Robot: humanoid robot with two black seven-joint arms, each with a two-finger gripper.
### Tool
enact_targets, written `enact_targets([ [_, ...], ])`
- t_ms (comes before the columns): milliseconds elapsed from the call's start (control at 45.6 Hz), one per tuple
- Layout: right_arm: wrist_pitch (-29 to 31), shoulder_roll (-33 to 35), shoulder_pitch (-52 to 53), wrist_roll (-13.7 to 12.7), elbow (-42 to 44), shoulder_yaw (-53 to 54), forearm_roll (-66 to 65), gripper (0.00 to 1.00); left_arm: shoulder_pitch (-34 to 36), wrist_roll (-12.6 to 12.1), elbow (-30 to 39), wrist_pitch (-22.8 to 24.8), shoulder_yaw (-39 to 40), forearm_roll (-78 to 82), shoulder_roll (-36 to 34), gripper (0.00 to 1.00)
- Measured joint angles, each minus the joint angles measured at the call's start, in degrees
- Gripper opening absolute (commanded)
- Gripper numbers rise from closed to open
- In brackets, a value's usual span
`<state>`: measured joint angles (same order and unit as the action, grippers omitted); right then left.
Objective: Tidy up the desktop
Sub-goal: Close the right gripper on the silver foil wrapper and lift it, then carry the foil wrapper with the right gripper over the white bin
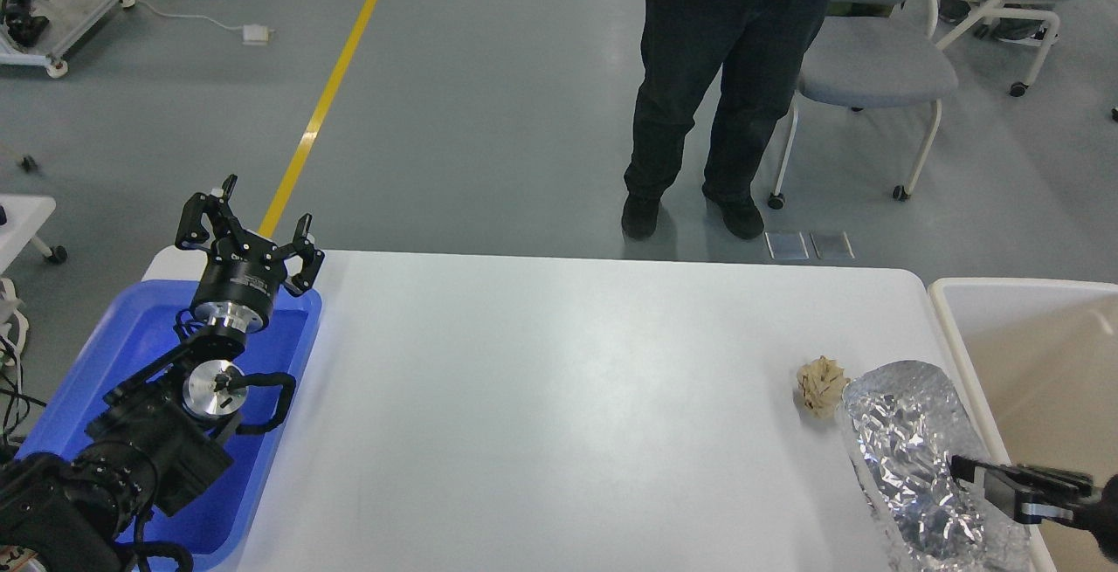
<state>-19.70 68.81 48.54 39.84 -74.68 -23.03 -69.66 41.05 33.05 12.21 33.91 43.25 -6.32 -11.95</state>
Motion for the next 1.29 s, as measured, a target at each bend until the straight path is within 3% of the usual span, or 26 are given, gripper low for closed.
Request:
enact_targets([
  [373, 13.2, 9.9, 12.3, 1.6, -3.6, 3.4, 0.7, 0.0, 0.0, 0.0, 0.0, 0.0, 0.0, 0.0, 0.0, 1.0],
  [592, 18.1, 10.8, 14.7, 1.6, 2.8, 7.0, 1.0, 0.0, 0.0, 0.0, 0.0, 0.0, 0.0, 0.0, 0.0, 1.0],
  [811, 18.5, 3.9, 14.4, 2.0, 17.7, 8.0, 1.0, 0.0, 0.0, 0.0, 0.0, 0.0, 0.0, 0.0, 0.0, 1.0],
  [1096, 10.6, -9.0, 6.4, 1.7, 36.7, 8.0, 1.3, 0.0, 0.0, 0.0, 0.0, 0.0, 0.0, 0.0, 0.0, 1.0],
  [1293, 8.7, -17.5, 0.9, 1.0, 48.7, 8.0, 6.4, 0.0, 0.0, 0.0, 0.0, 0.0, 0.0, 0.0, 0.0, 1.0],
])
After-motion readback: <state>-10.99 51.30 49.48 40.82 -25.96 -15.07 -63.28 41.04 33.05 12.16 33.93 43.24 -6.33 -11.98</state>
